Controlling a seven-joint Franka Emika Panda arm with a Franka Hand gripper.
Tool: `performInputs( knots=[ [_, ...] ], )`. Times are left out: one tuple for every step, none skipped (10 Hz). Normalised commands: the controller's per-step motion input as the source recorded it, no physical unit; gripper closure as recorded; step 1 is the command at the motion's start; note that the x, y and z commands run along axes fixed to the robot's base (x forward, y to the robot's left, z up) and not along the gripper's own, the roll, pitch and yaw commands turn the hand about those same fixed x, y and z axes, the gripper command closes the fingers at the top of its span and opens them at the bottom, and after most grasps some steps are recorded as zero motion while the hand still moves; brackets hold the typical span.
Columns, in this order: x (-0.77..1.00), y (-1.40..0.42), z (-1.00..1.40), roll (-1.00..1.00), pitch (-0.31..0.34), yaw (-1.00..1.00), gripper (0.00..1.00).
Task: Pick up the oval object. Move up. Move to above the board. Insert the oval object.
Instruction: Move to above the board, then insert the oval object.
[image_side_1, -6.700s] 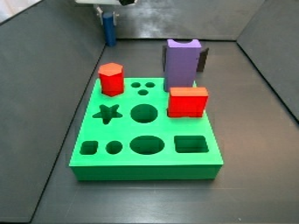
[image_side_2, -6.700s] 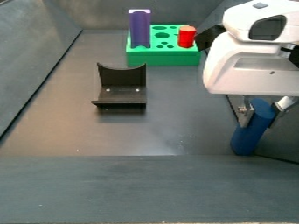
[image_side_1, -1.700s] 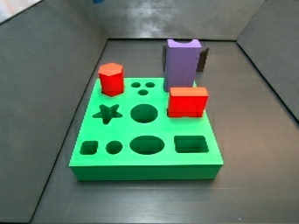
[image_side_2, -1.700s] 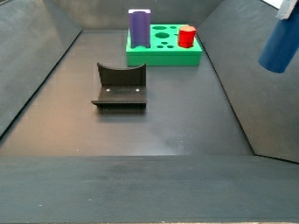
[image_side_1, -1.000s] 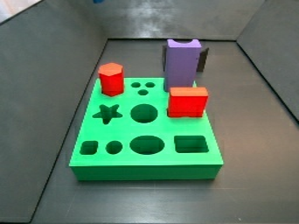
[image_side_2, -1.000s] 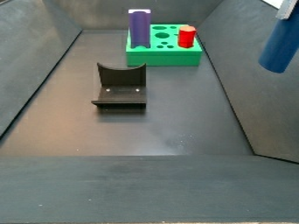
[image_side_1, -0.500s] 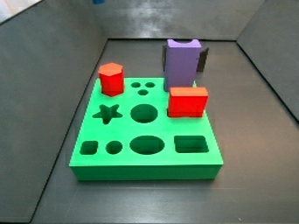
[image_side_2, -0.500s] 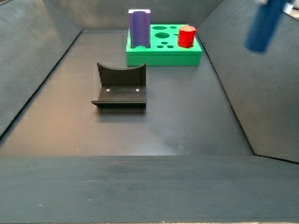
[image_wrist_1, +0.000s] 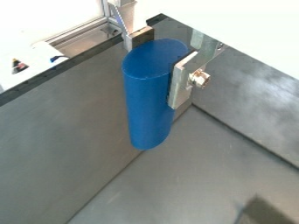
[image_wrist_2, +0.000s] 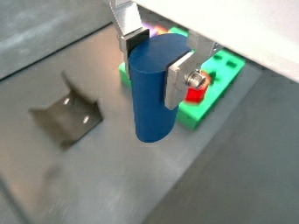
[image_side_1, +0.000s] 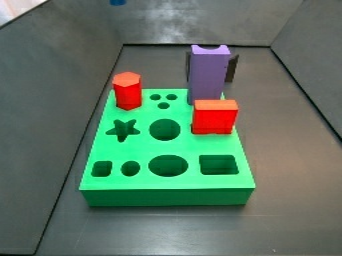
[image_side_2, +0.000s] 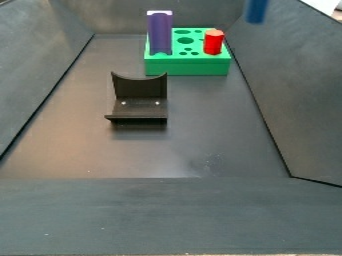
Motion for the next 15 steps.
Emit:
performInputs(
  knots=[
    [0.49,-1.0,0.21,-0.01,0.107,0.02,1.0],
    [0.49,-1.0,0.22,-0.02,0.111,0.01,1.0],
    [0.5,-1.0,0.22,-0.01,0.125,0.0,1.0],
    [0.51,-1.0,0.22,-0.03,0.123,0.0,1.0],
    [0.52,-1.0,0.22,0.0,0.122,0.01,1.0],
    [0.53,-1.0,0.22,0.0,0.126,0.01,1.0],
    [0.56,-1.0,0.22,0.01,0.128,0.01,1.0],
    [0.57,-1.0,0.23,0.0,0.123,0.01,1.0],
    [0.46,-0.76,0.18,0.02,0.134,0.0,1.0],
    [0.37,-0.57,0.13,0.02,0.128,0.01,1.0],
    [0.21,-0.29,0.07,0.03,0.1,0.01,1.0],
    [0.15,-0.21,0.06,0.04,0.078,0.01,1.0],
    [-0.08,0.0,0.0,0.0,0.0,0.0,1.0],
    [-0.5,-0.33,-0.29,-0.02,-0.121,-0.19,1.0],
    [-0.15,-0.49,-0.4,0.0,-0.047,-0.61,1.0]
  ],
)
